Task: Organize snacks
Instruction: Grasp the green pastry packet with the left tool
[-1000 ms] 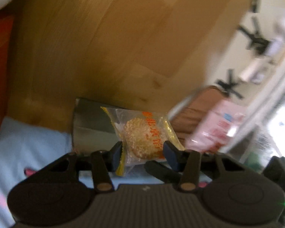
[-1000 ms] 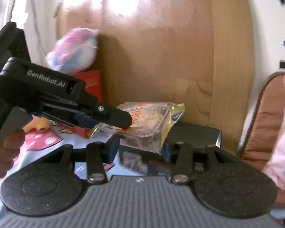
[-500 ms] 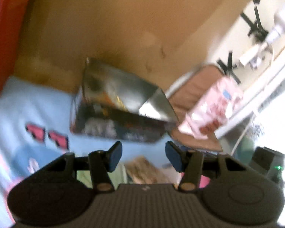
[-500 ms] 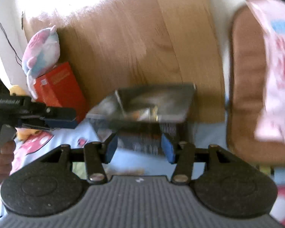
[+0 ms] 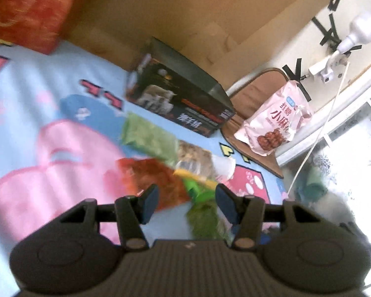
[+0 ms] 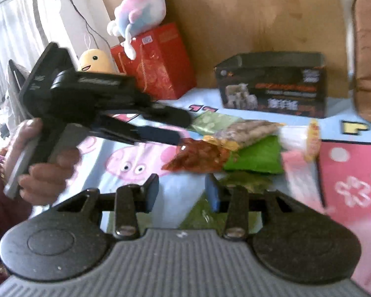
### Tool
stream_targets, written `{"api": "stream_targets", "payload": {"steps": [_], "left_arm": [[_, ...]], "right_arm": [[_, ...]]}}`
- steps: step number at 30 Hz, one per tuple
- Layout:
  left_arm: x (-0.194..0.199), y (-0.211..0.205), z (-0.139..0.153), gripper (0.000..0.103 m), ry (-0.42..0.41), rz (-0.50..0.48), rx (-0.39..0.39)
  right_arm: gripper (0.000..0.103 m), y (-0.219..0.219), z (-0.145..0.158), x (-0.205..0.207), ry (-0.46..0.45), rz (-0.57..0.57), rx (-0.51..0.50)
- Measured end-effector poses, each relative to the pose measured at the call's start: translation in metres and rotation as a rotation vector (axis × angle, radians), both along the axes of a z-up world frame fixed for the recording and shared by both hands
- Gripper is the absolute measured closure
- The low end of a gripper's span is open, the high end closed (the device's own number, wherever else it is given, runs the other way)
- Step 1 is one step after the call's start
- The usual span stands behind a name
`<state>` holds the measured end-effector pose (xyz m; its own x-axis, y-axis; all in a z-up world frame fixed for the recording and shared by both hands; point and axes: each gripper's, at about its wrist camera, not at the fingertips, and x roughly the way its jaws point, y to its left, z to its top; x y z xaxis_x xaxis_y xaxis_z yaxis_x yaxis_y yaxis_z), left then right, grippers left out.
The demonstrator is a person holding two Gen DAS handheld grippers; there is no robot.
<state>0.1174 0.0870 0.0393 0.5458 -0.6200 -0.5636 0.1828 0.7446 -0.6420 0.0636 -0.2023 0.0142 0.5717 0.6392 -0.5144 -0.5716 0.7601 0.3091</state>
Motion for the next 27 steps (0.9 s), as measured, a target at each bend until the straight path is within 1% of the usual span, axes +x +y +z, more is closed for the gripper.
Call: {"api": "stream_targets", "payload": {"steps": [1,2,4,5,6,7,8,10,12,13,14,15,16,17,18,19,21,22,24,27], "left_arm": [[-0.012,0.007,0.0,0.049,-0.004,0.007,0.005],[-0.02,0.013,0.0,0.044,-0.003,0.015,0.008],[-0.034,0.021,-0.002,0.043,0.001,0.028,0.022],[-0.04,0.023,-0.002,0.043,-0.002,0.032,0.03],[-0.046,0.025,-0.003,0.043,-0.006,0.032,0.035],[-0.048,0.025,-0.003,0.043,-0.008,0.032,0.04],[-0.051,0.025,-0.005,0.043,-0.006,0.033,0.042],[-0.054,0.022,-0.008,0.043,-0.004,0.032,0.053],[-0.058,0.019,-0.014,0.043,-0.002,0.049,0.103],[-0.059,0.018,-0.018,0.043,0.006,0.053,0.119],[-0.058,0.017,-0.025,0.045,0.029,0.05,0.113],[-0.059,0.016,-0.029,0.046,0.043,0.047,0.096],[-0.061,0.015,-0.029,0.048,0.043,0.037,0.079],[-0.061,0.013,-0.031,0.053,0.064,0.008,0.043],[-0.062,0.012,-0.033,0.053,0.072,-0.01,0.012],[-0.062,0.008,-0.034,0.053,0.077,-0.026,0.004],[-0.064,0.0,-0.035,0.054,0.071,-0.04,0.025],[-0.065,-0.002,-0.034,0.054,0.068,-0.043,0.02],[-0.066,0.002,-0.031,0.053,0.061,-0.038,-0.019],[-0.066,0.014,-0.025,0.05,0.038,-0.011,-0.045]], "right_arm": [[0.058,-0.005,0.0,-0.005,0.003,-0.018,0.0],[0.057,-0.009,-0.001,-0.01,0.014,-0.032,0.009],[0.053,-0.011,-0.004,-0.018,0.027,-0.035,0.027],[0.052,-0.007,-0.004,-0.024,0.019,-0.02,0.023],[0.047,-0.002,-0.005,-0.028,0.007,-0.001,0.01],[0.04,0.006,-0.007,-0.035,-0.013,0.015,-0.009],[0.039,0.016,-0.008,-0.043,-0.038,0.037,-0.035],[0.039,0.029,-0.013,-0.053,-0.056,0.082,-0.08],[0.039,0.045,-0.02,-0.058,-0.05,0.116,-0.115],[0.041,0.051,-0.024,-0.058,-0.041,0.134,-0.125],[0.041,0.059,-0.028,-0.058,-0.042,0.147,-0.146],[0.044,0.064,-0.03,-0.062,-0.089,0.133,-0.181],[0.055,0.07,-0.031,-0.061,-0.128,0.107,-0.231],[0.062,0.072,-0.031,-0.058,-0.151,0.076,-0.251],[0.073,0.069,-0.03,-0.051,-0.149,0.028,-0.247],[0.08,0.063,-0.028,-0.044,-0.135,-0.003,-0.22],[0.08,0.051,-0.024,-0.034,-0.108,-0.041,-0.16],[0.08,0.046,-0.022,-0.031,-0.102,-0.051,-0.146],[0.081,0.039,-0.019,-0.03,-0.103,-0.08,-0.122],[0.078,0.03,-0.016,-0.034,-0.127,-0.107,-0.122]]}}
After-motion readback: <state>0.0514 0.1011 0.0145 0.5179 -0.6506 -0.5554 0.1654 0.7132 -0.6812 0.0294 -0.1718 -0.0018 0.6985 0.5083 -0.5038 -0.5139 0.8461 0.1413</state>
